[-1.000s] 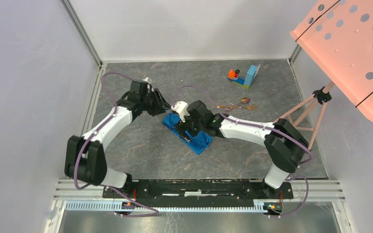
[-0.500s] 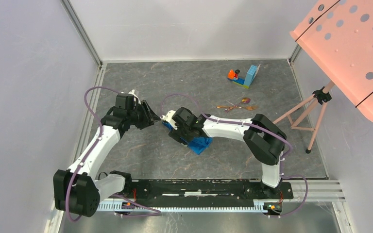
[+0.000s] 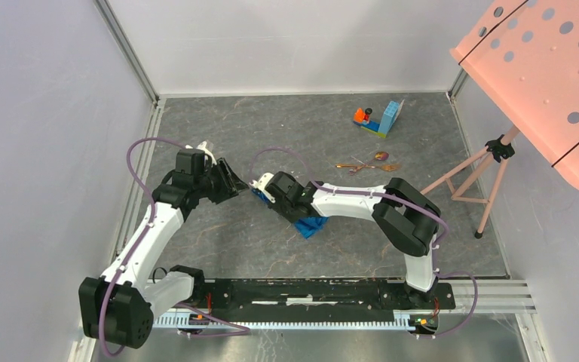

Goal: Fold the napkin into a case and place the utensils inside
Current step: Pick up the smaller rectangle-folded napkin from the center of the board, then turn over the smaller rectangle-folded napkin at the center of the board.

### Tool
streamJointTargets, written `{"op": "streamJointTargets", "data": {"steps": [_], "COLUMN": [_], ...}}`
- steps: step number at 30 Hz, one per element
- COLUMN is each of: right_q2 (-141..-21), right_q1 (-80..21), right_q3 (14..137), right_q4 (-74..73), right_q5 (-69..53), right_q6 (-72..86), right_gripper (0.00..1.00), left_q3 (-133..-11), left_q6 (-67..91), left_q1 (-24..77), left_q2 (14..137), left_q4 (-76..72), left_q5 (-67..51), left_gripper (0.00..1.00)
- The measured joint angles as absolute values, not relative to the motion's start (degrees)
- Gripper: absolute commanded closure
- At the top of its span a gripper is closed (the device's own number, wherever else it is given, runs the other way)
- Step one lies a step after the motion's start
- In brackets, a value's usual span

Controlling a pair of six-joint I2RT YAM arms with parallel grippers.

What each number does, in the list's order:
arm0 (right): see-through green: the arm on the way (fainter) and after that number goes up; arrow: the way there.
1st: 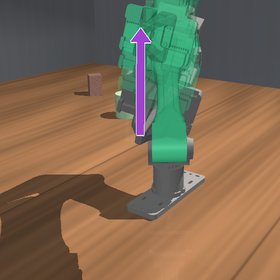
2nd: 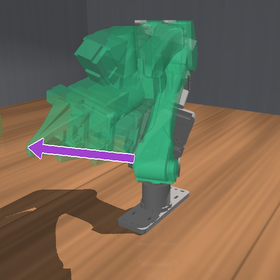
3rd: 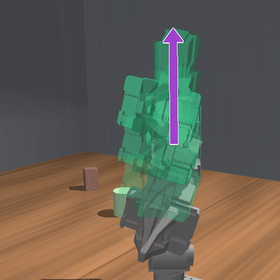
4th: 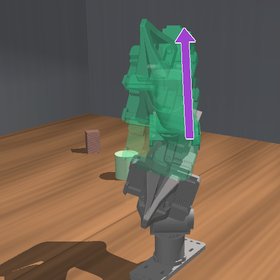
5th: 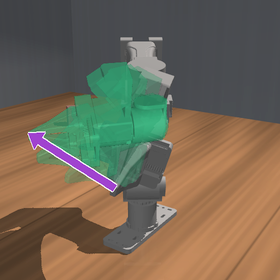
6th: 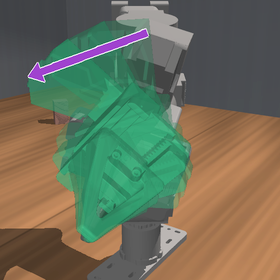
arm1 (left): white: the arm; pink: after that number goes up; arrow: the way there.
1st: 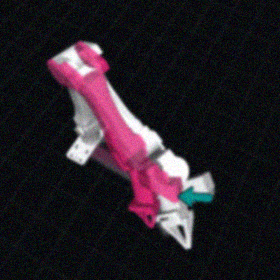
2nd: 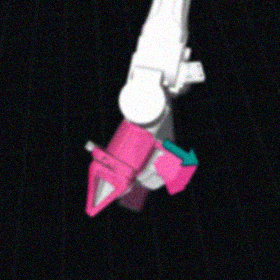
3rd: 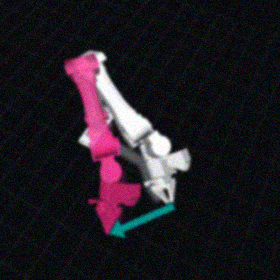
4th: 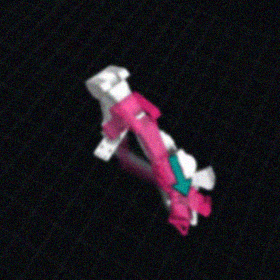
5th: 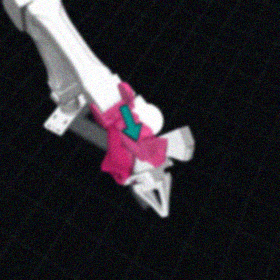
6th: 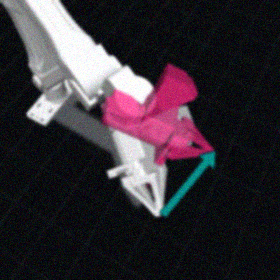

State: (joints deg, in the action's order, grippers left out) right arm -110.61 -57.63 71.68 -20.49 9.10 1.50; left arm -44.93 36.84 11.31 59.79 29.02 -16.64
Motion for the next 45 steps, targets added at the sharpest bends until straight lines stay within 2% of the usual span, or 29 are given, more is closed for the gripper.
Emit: {"op": "streamJointTargets", "data": {"steps": [2,4,10,16,20,24,30,34,39,45], "right_q2": [-110.6,-110.6,-110.0,-106.7,-104.1,-104.9,-112.9,-116.5,-118.5,-118.2], "right_q1": [-58.3,-58.9,-59.9,-59.1,-58.4,-58.2,-56.3,-54.1,-50.3,-43.3], "right_q3": [71.1,70.4,69.4,68.3,61.6,53.2,46.2,44.3,41.1,38.1], "right_q4": [-19.2,-17.8,-16.4,-12.9,2.4,21.4,50.7,60.0,65.4,60.9], "right_q5": [10.8,12.9,14.2,-3.0,-19.0,-29.6,-38.1,-41.1,-44.7,-49.0], "right_q6": [1.7,1.5,2.3,12.3,27.0,43.7,66.0,70.8,71.5,62.8], "right_gripper": [0.92,1.0,1.0,1.0,1.0,1.0,1.0,1.0,0.89,0.59], "left_q3": [-44.9,-44.9,-45.0,-45.8,-47.7,-49.4,-49.9,-49.9,-49.9,-46.7], "left_q6": [36.8,36.8,36.8,36.8,36.7,36.7,36.8,36.8,36.8,36.8], "left_q1": [11.3,11.3,11.3,11.3,11.3,11.3,11.3,11.3,11.3,11.3], "left_q2": [59.6,59.2,56.6,51.7,48.2,45.9,45.3,46.3,49.0,53.5], "left_q4": [29.6,30.3,32.6,36.9,39.9,42.4,45.0,45.3,44.7,38.3], "left_q5": [-16.6,-16.6,-15.0,-11.8,-10.1,-8.9,-8.5,-8.6,-10.6,-17.0], "left_gripper": [0.48,0.48,0.48,0.48,0.48,0.48,0.48,0.48,0.48,0.48]}}
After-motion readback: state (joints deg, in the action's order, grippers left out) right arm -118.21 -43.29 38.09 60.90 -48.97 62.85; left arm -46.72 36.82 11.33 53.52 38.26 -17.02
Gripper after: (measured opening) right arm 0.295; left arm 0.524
